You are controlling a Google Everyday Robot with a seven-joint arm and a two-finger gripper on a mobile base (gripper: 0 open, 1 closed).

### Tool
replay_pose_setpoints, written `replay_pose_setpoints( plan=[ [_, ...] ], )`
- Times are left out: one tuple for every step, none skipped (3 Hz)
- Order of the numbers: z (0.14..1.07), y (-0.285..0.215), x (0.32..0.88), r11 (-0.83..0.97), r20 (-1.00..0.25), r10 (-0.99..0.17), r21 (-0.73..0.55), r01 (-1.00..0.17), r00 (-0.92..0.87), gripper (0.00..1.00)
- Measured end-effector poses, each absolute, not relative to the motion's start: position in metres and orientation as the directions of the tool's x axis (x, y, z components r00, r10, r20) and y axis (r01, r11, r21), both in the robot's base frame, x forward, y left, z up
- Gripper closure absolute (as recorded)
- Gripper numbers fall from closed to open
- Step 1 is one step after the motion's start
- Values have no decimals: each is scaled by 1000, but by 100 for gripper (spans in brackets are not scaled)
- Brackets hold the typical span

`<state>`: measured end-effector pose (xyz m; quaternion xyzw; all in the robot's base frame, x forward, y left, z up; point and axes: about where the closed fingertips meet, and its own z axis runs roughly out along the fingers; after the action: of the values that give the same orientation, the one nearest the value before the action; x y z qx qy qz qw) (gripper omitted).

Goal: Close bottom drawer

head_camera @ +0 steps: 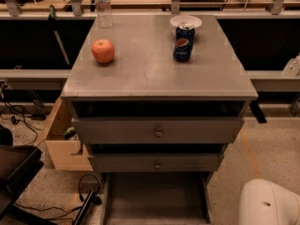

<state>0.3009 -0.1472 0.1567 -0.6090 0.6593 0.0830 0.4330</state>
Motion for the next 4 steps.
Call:
replay_pose_setpoints(
  plan=[
    [143, -139, 341, 285, -719, -684, -421, -861, 125, 100],
    [141, -132, 373, 300, -737, -660, -438, -848, 147, 100],
    [141, -132, 371, 300, -737, -660, -438, -848, 147, 100],
    [144, -121, 399, 306, -747, -644, -451, -838, 167, 100]
  ],
)
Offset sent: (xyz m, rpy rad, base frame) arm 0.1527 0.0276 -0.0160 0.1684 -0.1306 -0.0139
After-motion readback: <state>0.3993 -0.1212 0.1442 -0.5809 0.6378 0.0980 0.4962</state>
